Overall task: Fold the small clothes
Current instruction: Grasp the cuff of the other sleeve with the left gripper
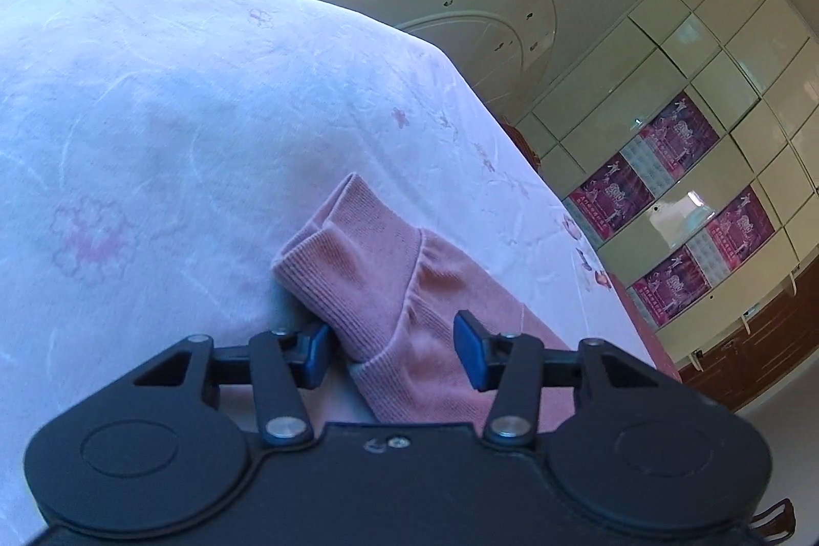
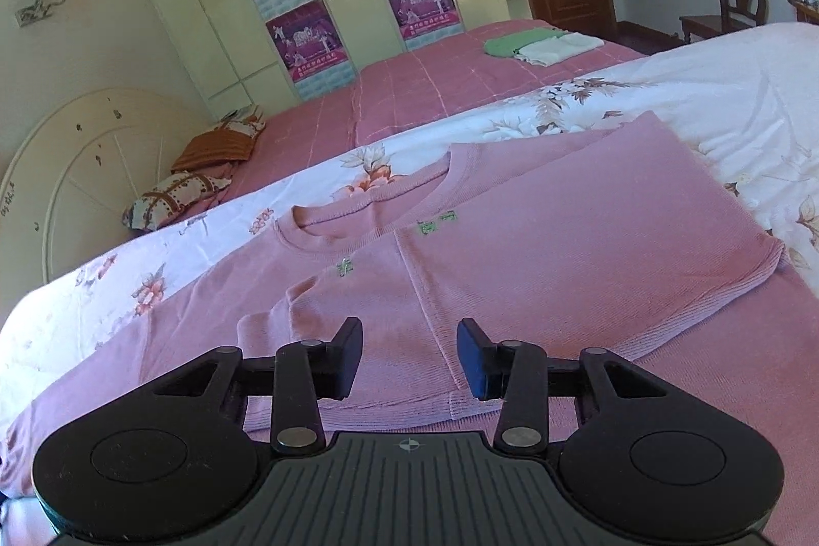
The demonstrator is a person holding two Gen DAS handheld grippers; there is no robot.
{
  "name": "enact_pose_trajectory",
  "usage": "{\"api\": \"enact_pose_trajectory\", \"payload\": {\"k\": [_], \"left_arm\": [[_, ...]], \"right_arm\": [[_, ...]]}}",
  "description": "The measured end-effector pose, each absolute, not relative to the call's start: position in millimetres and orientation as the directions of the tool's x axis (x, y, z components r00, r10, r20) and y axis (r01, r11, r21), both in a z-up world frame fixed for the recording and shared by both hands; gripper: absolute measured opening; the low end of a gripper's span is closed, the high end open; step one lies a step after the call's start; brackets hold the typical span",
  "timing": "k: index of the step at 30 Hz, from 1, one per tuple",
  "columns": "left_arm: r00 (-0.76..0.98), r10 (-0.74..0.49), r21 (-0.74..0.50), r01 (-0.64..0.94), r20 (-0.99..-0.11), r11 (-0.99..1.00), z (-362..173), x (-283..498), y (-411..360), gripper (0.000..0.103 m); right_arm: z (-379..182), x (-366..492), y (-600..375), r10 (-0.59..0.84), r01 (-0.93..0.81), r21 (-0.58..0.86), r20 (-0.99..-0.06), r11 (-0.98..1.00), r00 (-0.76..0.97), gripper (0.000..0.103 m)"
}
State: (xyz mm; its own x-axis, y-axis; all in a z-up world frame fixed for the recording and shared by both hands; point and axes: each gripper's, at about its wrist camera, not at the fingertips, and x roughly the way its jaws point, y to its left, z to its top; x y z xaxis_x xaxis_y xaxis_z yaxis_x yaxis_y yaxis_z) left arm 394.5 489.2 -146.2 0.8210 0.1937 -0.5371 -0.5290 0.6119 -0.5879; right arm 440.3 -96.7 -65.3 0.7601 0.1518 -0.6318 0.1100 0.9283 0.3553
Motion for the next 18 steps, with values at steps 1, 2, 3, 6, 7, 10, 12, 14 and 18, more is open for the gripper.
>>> {"api": "enact_pose_trajectory", "payload": {"k": [1,2,3,6,7,10,12,14,18], "left_arm": [[0.820,0.194,-0.580,-0.527,-0.538,0.621,-146.8,393.1,492.4,0.038],[0.817,0.197,-0.572,-0.530,-0.542,0.626,-147.2,394.5,493.2,0.030],[0.813,0.199,-0.564,-0.535,-0.548,0.629,-147.9,395.7,494.4,0.021],[0.809,0.194,-0.552,-0.532,-0.555,0.642,-150.5,392.2,502.2,0.014],[0.807,0.196,-0.540,-0.531,-0.557,0.653,-149.5,392.3,501.4,0.014],[0.804,0.197,-0.518,-0.527,-0.562,0.674,-145.8,393.0,498.8,0.013],[0.811,0.197,-0.519,-0.518,-0.551,0.680,-141.4,392.9,497.2,0.013],[0.814,0.204,-0.515,-0.515,-0.544,0.685,-138.2,392.4,494.7,0.013],[0.829,0.231,-0.452,-0.487,-0.510,0.747,-119.2,391.2,473.0,0.012]], "right_arm": [[-68.1,443.1,-92.9,0.134,0.107,0.323,-0.640,0.940,0.757,0.042],[-71.3,447.1,-90.4,0.123,0.103,0.298,-0.651,0.949,0.749,0.042],[-74.5,450.4,-87.4,0.105,0.099,0.264,-0.661,0.959,0.743,0.041],[-87.6,458.7,-74.0,0.046,0.058,0.127,-0.690,0.990,0.722,0.030],[-97.6,463.9,-69.0,0.018,0.047,0.070,-0.723,0.996,0.691,0.030],[-113.4,465.4,-58.1,-0.016,-0.003,-0.025,-0.731,1.000,0.682,0.029],[-112.1,465.0,-56.1,-0.019,-0.014,-0.039,-0.730,0.999,0.683,0.029],[-107.0,459.6,-58.6,0.003,-0.016,-0.011,-0.712,1.000,0.702,0.029],[-97.8,447.1,-63.2,0.046,-0.025,0.041,-0.677,0.999,0.734,0.029]]}}
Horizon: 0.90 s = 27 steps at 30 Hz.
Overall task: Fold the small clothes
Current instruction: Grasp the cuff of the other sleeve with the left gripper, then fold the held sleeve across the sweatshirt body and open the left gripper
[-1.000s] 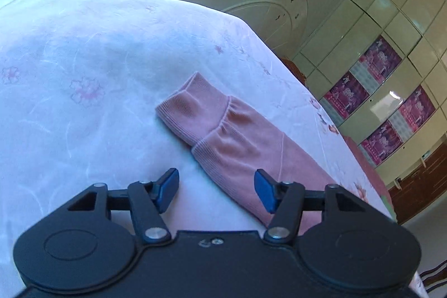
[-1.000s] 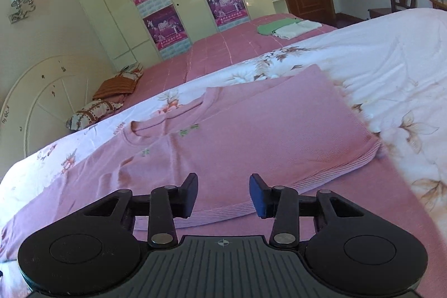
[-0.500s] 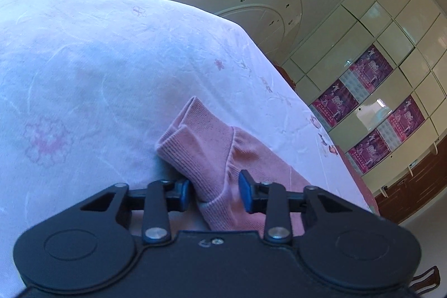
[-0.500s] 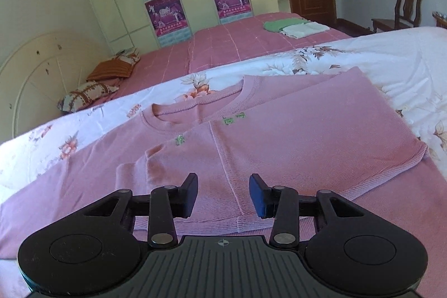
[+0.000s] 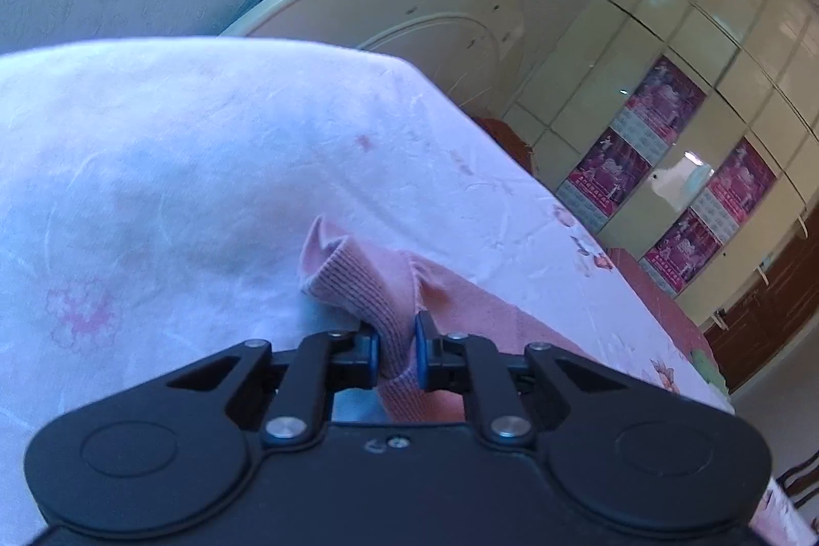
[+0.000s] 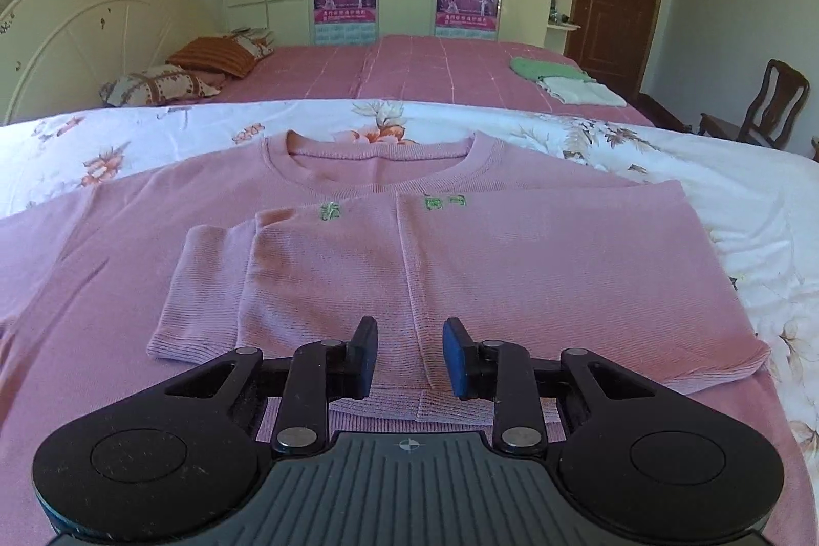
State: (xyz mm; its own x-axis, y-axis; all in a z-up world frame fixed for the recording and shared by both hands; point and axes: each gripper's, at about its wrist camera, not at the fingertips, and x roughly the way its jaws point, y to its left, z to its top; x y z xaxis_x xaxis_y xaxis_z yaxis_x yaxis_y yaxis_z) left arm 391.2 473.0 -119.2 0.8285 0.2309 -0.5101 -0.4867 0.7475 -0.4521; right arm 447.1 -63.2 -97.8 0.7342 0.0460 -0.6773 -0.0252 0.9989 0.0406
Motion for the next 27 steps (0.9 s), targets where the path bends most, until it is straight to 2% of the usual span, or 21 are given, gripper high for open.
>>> {"api": "enact_pose_trajectory", "payload": {"k": [5,13,21,24,25,27], "left_arm": [[0.887,0.153,-0.302,-0.304,-0.435,0.903,-81.5,407.7,392.7,0.012],[0.901,-0.059,-0.245,-0.054,-0.429,0.968,-73.2,448.8,222.6,0.012],[0.851,-0.168,-0.050,0.165,-0.498,0.985,-90.3,485.3,50.1,0.012],[0.825,-0.187,-0.008,0.216,-0.533,0.976,-108.3,494.0,9.0,0.012],[0.819,-0.191,-0.001,0.227,-0.542,0.974,-113.3,497.0,-1.8,0.007],[0.797,-0.195,0.011,0.245,-0.572,0.969,-125.5,500.8,-18.9,0.007]], "right_arm": [[-81.8,440.1,-78.9,0.081,0.007,0.135,-0.634,0.991,0.769,0.029],[-64.3,434.9,-111.8,0.154,-0.010,0.242,-0.584,0.970,0.797,0.029],[-65.0,433.0,-160.9,0.243,-0.060,0.319,-0.572,0.946,0.784,0.029],[-70.0,430.8,-178.0,0.261,-0.058,0.343,-0.582,0.937,0.771,0.029],[-72.0,429.0,-184.3,0.268,-0.056,0.356,-0.583,0.933,0.767,0.029],[-74.4,427.3,-195.5,0.299,-0.057,0.397,-0.583,0.916,0.755,0.029]]}}
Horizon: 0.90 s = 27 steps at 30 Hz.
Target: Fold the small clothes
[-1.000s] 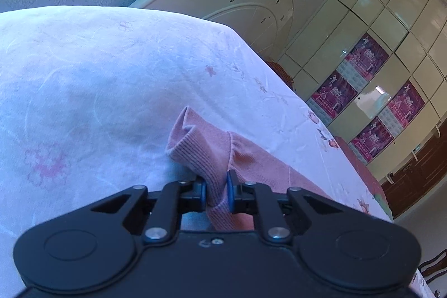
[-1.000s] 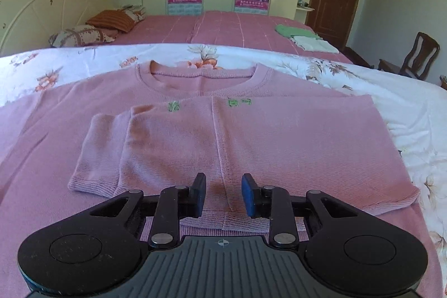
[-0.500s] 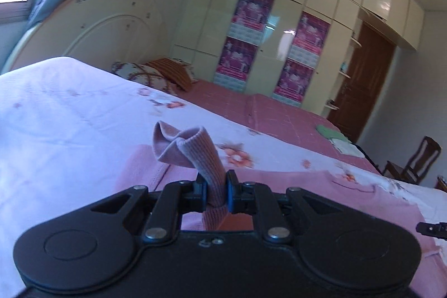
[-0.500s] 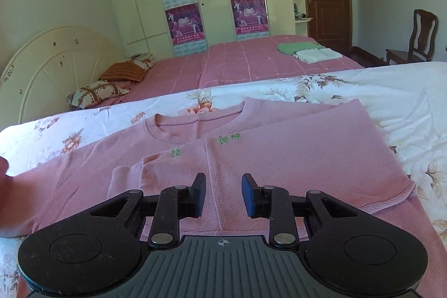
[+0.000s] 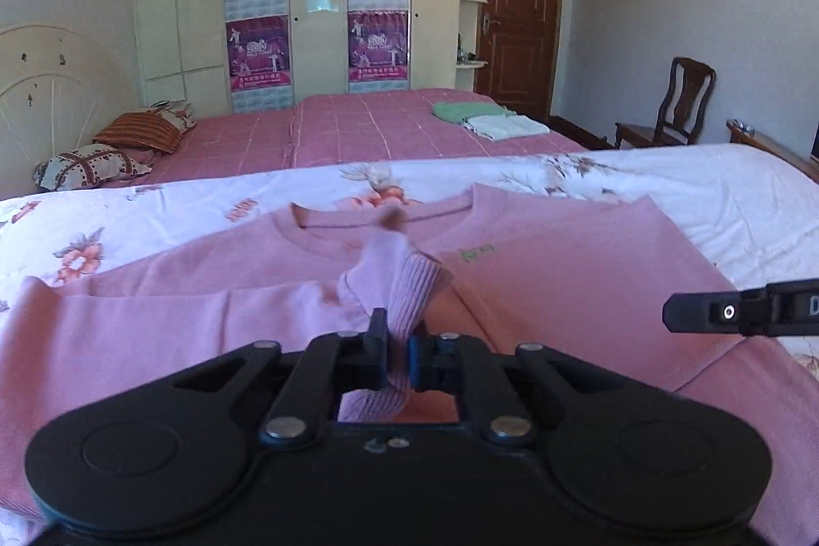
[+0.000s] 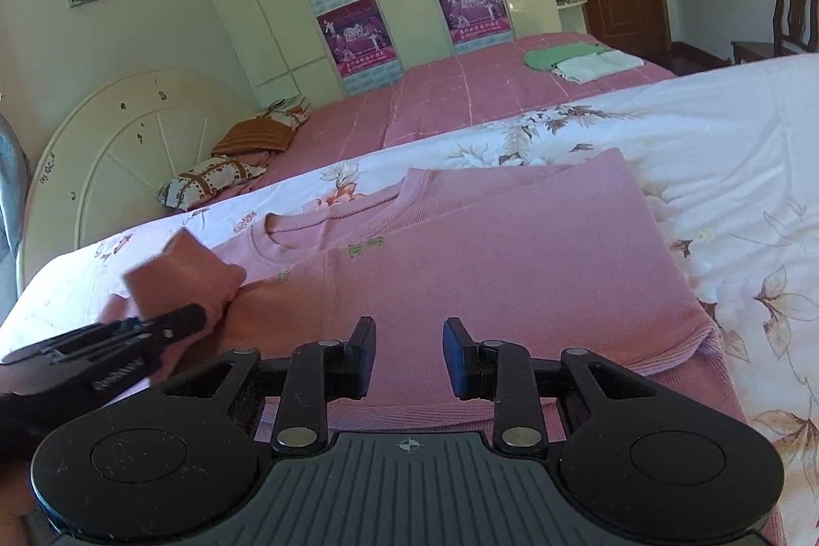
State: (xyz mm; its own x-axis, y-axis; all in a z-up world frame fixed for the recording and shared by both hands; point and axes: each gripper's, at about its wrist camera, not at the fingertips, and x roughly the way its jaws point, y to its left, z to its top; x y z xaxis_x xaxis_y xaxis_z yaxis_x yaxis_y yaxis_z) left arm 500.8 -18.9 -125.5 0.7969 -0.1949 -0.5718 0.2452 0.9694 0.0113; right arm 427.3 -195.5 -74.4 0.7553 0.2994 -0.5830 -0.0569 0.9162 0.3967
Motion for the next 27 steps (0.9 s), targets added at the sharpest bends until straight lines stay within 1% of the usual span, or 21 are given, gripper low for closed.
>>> {"api": "enact_pose_trajectory", "payload": {"k": [1,2,3,4,5,6,7,8,10,11,12,13,16,17,18,20,23,25,26,27], "left_arm": [[0.780,-0.203,0.011,0.261,-0.592,0.965,-132.0,501.8,-26.4,0.010],[0.763,-0.216,0.006,0.277,-0.609,0.961,-138.2,502.7,-32.3,0.022],[0.754,-0.223,0.005,0.286,-0.618,0.958,-143.3,502.2,-37.2,0.040],[0.754,-0.222,0.009,0.289,-0.618,0.957,-142.5,497.9,-44.1,0.050],[0.771,-0.219,0.015,0.284,-0.598,0.959,-140.5,490.0,-44.1,0.065],[0.791,-0.216,0.018,0.276,-0.572,0.961,-136.1,480.8,-40.4,0.076],[0.805,-0.203,0.021,0.258,-0.557,0.966,-131.4,474.2,-33.9,0.079],[0.812,-0.187,0.019,0.236,-0.552,0.971,-126.8,467.5,-24.2,0.077],[0.838,-0.142,0.008,0.172,-0.526,0.985,-116.1,449.3,6.6,0.076],[0.849,-0.098,0.020,0.127,-0.520,0.992,-113.6,439.5,23.9,0.076],[0.854,-0.052,0.038,0.084,-0.518,0.996,-112.5,430.5,41.1,0.072],[0.856,-0.003,0.065,0.042,-0.516,0.997,-110.4,422.8,58.4,0.072],[0.830,0.101,0.119,-0.042,-0.549,0.992,-113.8,402.8,107.5,0.069],[0.818,0.130,0.127,-0.069,-0.561,0.989,-115.7,398.7,120.9,0.069],[0.805,0.148,0.125,-0.093,-0.574,0.988,-118.6,396.3,132.9,0.069],[0.780,0.150,0.093,-0.117,-0.607,0.989,-122.2,397.2,151.4,0.069],[0.771,0.138,0.049,-0.138,-0.622,0.989,-127.8,404.7,165.9,0.068],[0.768,0.126,0.022,-0.145,-0.628,0.989,-130.7,412.2,170.1,0.065],[0.768,0.121,0.013,-0.145,-0.629,0.989,-131.9,414.6,171.1,0.064],[0.769,0.117,0.009,-0.144,-0.629,0.990,-133.0,417.8,170.9,0.062]], "right_arm": [[-75.2,426.7,-202.8,0.322,-0.060,0.425,-0.578,0.903,0.750,0.029],[-75.7,426.2,-206.6,0.336,-0.062,0.443,-0.573,0.894,0.748,0.030],[-76.7,425.9,-211.3,0.358,-0.066,0.471,-0.565,0.880,0.743,0.030],[-77.8,426.6,-214.5,0.378,-0.066,0.497,-0.561,0.865,0.737,0.030],[-78.8,427.7,-216.2,0.392,-0.063,0.516,-0.560,0.854,0.729,0.031],[-79.4,428.8,-216.4,0.398,-0.057,0.526,-0.564,0.849,0.724,0.045],[-79.4,429.0,-216.0,0.403,-0.056,0.534,-0.561,0.843,0.723,0.056],[-79.1,428.5,-215.5,0.418,-0.067,0.548,-0.547,0.834,0.725,0.064],[-79.6,431.8,-210.3,0.474,-0.100,0.589,-0.525,0.802,0.707,0.064],[-80.6,435.2,-204.4,0.502,-0.113,0.608,-0.520,0.786,0.691,0.064],[-81.5,437.3,-198.8,0.528,-0.130,0.625,-0.510,0.770,0.679,0.064],[-82.6,440.1,-191.8,0.557,-0.151,0.640,-0.499,0.753,0.664,0.063],[-90.3,449.7,-170.0,0.605,-0.164,0.663,-0.517,0.731,0.605,0.055],[-94.4,452.1,-163.1,0.610,-0.153,0.667,-0.533,0.729,0.587,0.051],[-99.9,454.9,-157.8,0.618,-0.140,0.679,-0.538,0.721,0.573,0.050],[-109.3,459.7,-151.5,0.623,-0.102,0.699,-0.549,0.708,0.558,0.047],[-115.3,465.4,-145.2,0.613,-0.071,0.708,-0.551,0.702,0.566,0.041],[-115.2,470.1,-139.7,0.586,-0.058,0.687,-0.570,0.725,0.575,0.025],[-115.2,472.1,-137.1,0.574,-0.055,0.672,-0.584,0.739,0.574,0.009],[-114.2,473.8,-134.6,0.557,-0.056,0.651,-0.599,0.757,0.576,0.006]]}}
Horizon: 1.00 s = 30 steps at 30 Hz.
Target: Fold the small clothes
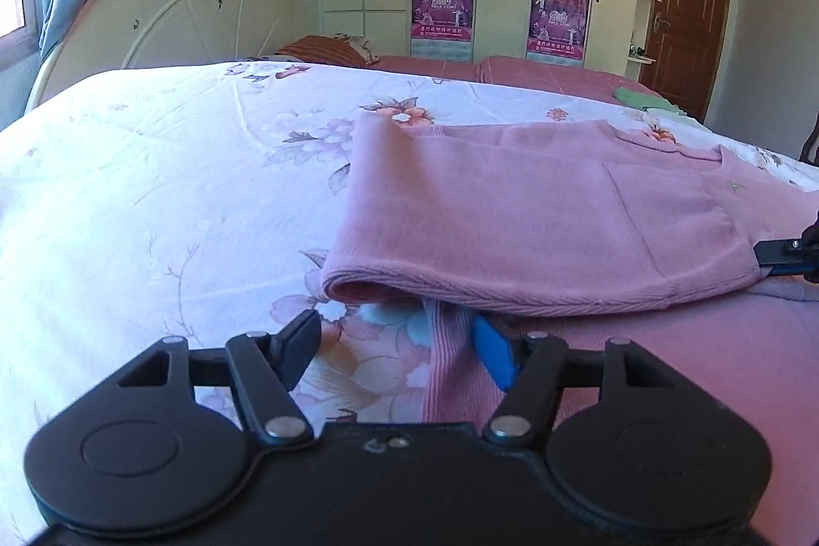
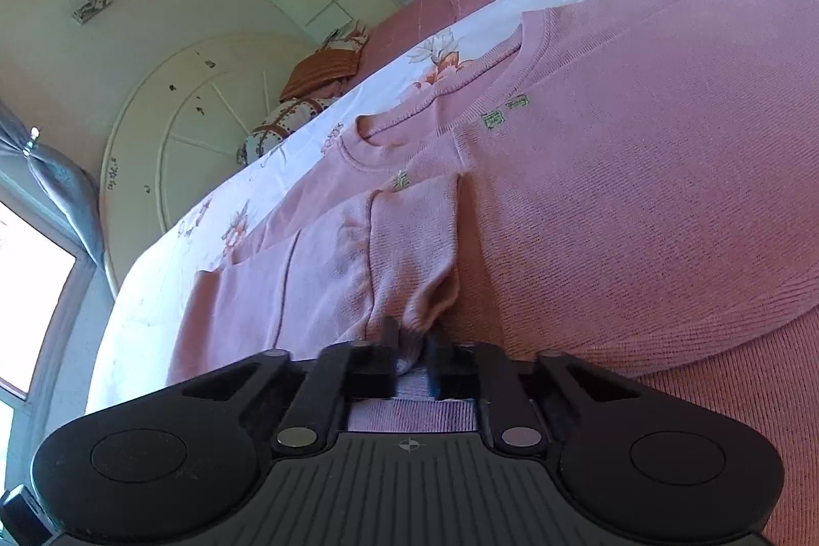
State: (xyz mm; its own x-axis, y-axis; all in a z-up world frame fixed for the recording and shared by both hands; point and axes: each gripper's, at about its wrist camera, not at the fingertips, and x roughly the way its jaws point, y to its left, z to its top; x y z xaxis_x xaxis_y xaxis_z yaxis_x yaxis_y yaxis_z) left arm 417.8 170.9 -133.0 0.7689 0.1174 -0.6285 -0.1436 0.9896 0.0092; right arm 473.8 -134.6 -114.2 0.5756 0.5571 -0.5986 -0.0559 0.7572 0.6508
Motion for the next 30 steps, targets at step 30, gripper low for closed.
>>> {"api": "enact_pose_trajectory", "payload": {"k": [30], "left_arm": [[0.760,0.056,0.058,-0.024,-0.648,0.998,-137.1,440.4,163.1,0.031]], "right_arm": [[-90.4,433.5,-184.2,0.315,-0.074,0.373,-0.641,0.925,0.700,0.005]]}}
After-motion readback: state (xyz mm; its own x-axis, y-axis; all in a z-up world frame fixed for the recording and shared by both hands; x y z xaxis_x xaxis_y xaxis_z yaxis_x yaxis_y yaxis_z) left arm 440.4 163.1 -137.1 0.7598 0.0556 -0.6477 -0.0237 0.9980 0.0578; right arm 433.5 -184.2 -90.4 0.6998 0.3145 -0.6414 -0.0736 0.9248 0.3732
